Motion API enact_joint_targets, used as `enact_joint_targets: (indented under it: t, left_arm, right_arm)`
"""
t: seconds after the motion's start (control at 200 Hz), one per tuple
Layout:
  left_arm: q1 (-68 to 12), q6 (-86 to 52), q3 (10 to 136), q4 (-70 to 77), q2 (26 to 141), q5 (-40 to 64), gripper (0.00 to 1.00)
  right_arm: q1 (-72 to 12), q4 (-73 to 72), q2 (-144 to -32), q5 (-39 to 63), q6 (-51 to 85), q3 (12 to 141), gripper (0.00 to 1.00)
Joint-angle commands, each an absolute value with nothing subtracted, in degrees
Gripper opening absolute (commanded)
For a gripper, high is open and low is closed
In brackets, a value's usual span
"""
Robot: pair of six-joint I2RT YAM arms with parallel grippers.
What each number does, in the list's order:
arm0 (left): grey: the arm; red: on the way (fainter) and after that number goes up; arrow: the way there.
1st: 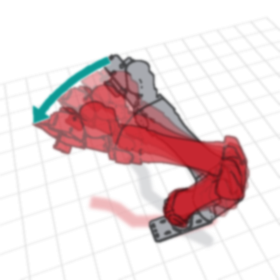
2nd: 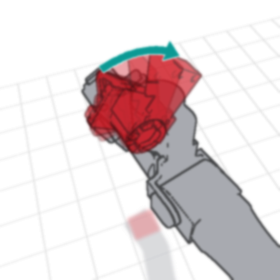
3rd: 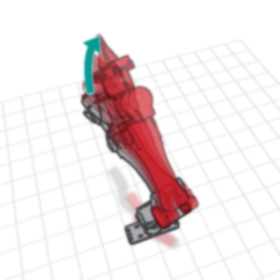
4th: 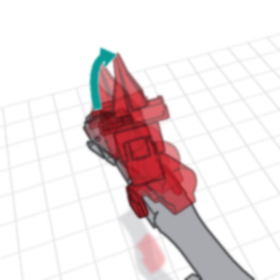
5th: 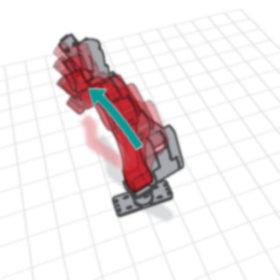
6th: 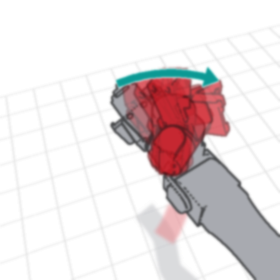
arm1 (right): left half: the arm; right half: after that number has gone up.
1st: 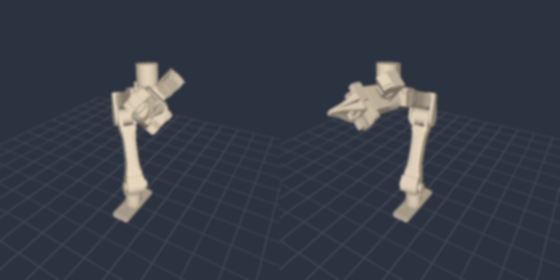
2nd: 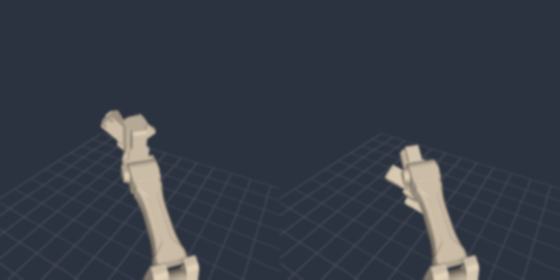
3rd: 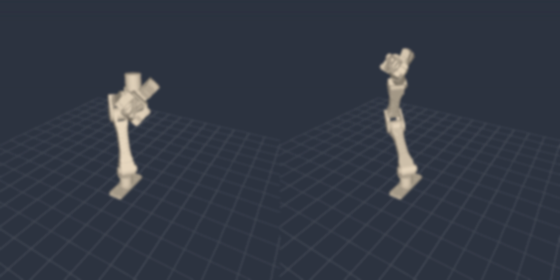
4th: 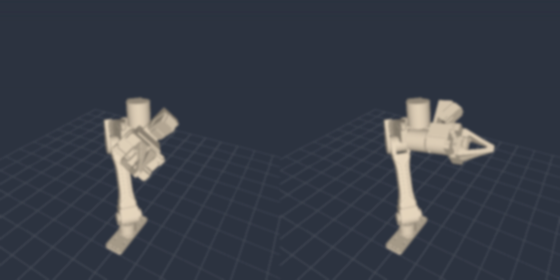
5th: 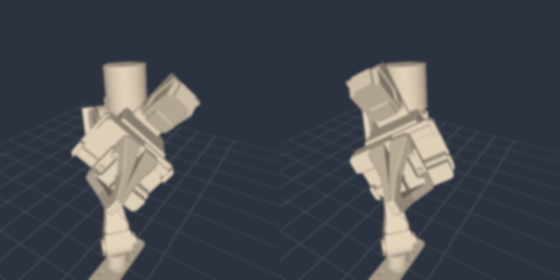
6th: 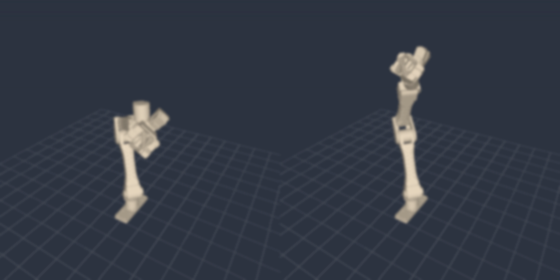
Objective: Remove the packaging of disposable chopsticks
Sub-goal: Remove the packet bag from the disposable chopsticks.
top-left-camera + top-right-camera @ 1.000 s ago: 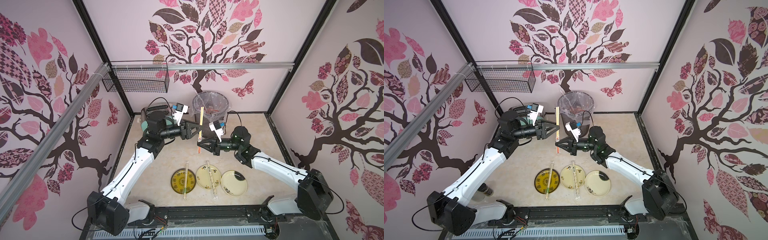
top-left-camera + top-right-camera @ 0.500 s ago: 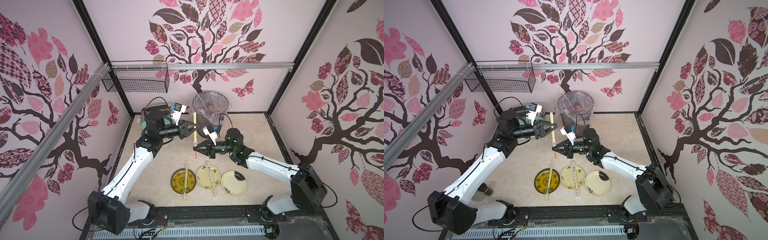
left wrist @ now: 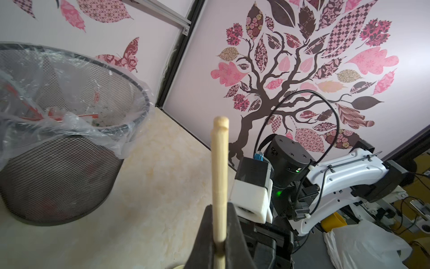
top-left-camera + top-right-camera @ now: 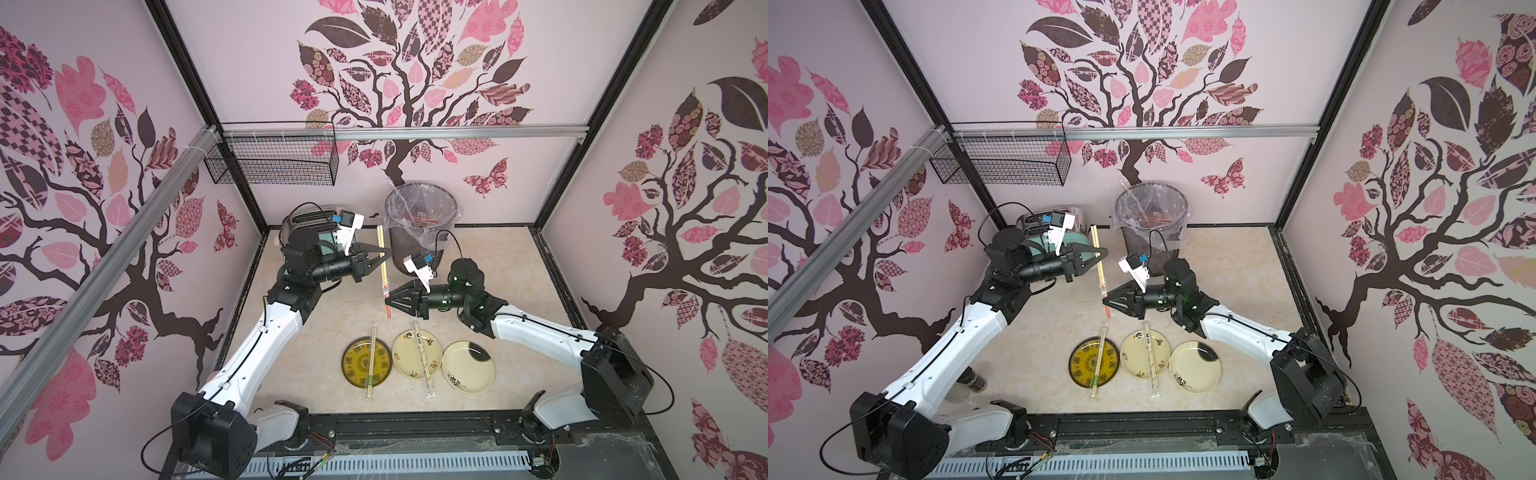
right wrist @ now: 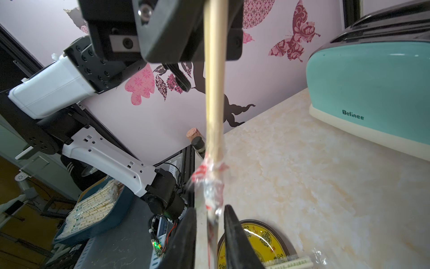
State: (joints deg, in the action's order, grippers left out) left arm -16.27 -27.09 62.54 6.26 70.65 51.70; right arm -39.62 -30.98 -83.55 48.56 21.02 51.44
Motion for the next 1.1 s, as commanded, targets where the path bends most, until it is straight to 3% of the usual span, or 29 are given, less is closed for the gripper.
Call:
enact_joint_targets:
  t: [0.0,0.18,0.3,0.535,0.62,0.725,0.93,1.096]
  left_arm:
    - [-14.81,-29.8,61.79,11.7,70.35,51.68,0.0]
    - [-13.94,-30.3,61.04,12.55,70.44,51.73,0.0]
    - [-13.35,-30.3,60.47,12.74,70.13,51.76,0.0]
    - [-13.08,-28.74,60.32,10.99,69.86,51.42,0.0]
    - [-13.03,-28.67,60.13,10.9,69.71,51.56,0.0]
    - [-13.09,-28.69,60.04,10.89,69.61,51.76,0.0]
    - [-13.01,-28.89,60.03,11.01,69.52,52.55,0.0]
    - [-13.05,-29.08,59.94,11.14,69.53,52.87,0.0]
  right_arm:
    - [-39.78,-32.0,-85.33,48.87,22.34,48.63,0.22]
    - [-40.18,-33.42,-86.81,50.06,23.99,46.11,0.16]
    - [-40.57,-33.7,-87.07,49.74,24.46,44.8,0.0]
    - [-40.77,-34.9,-84.86,48.6,25.61,41.52,0.0]
    - [-40.78,-34.87,-83.31,47.7,26.14,41.8,0.23]
    - [-40.74,-33.72,-82.48,46.77,25.26,43.89,0.36]
    - [-40.8,-34.47,-85.17,47.72,26.24,49.28,0.38]
    - [-41.34,-35.02,-87.51,48.6,26.5,50.95,0.3]
